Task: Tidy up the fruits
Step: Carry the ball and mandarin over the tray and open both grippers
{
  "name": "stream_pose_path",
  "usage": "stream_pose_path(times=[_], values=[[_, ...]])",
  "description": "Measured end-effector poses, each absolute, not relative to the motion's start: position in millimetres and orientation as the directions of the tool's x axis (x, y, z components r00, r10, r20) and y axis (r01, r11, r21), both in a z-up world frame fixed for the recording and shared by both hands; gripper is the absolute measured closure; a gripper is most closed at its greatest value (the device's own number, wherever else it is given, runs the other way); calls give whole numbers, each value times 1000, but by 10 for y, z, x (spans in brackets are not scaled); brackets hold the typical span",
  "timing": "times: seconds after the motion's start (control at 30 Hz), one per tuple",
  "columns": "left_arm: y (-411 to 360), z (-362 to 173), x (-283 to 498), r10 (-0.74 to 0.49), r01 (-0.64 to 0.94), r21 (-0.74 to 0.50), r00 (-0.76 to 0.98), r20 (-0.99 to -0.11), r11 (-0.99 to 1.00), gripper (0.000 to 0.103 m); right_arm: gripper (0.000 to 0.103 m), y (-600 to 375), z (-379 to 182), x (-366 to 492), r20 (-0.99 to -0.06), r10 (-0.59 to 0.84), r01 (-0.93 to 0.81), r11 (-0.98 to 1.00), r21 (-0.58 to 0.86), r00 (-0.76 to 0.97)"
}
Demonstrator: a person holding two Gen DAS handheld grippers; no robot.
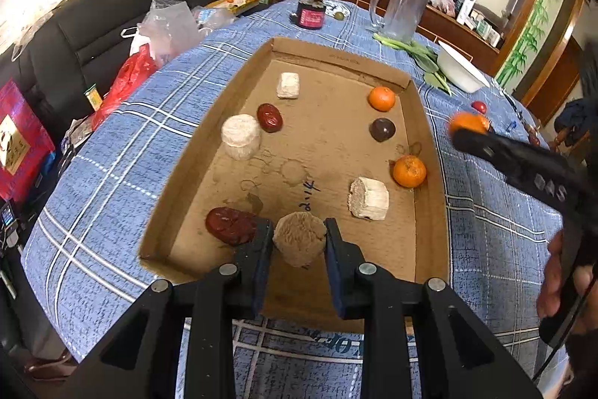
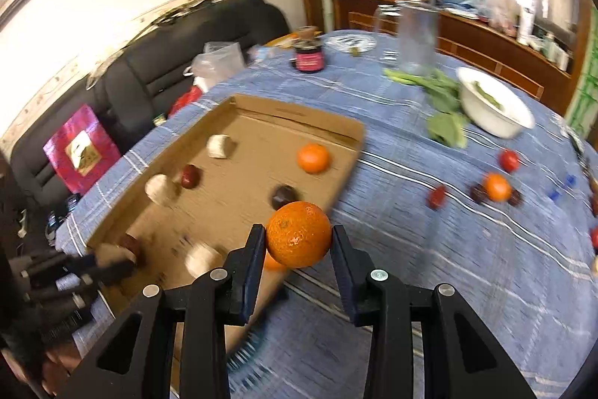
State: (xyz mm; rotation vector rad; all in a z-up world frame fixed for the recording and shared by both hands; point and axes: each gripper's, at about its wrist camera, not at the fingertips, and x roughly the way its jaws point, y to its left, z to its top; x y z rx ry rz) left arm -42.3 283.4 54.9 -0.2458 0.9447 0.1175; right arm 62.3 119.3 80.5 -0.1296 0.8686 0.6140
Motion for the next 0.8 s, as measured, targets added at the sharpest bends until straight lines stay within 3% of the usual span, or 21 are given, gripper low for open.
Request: stream_pose_path(times=[0.3, 0.8], values=[[2760, 412, -227, -25, -175, -147, 556, -831, 973, 77, 64, 1783, 507, 849, -797, 455, -623, 772, 129, 398], [2784, 237, -162, -8, -178, -120, 530, -848, 977, 76, 64, 1931, 260, 936, -826, 434, -658, 746, 104, 361]])
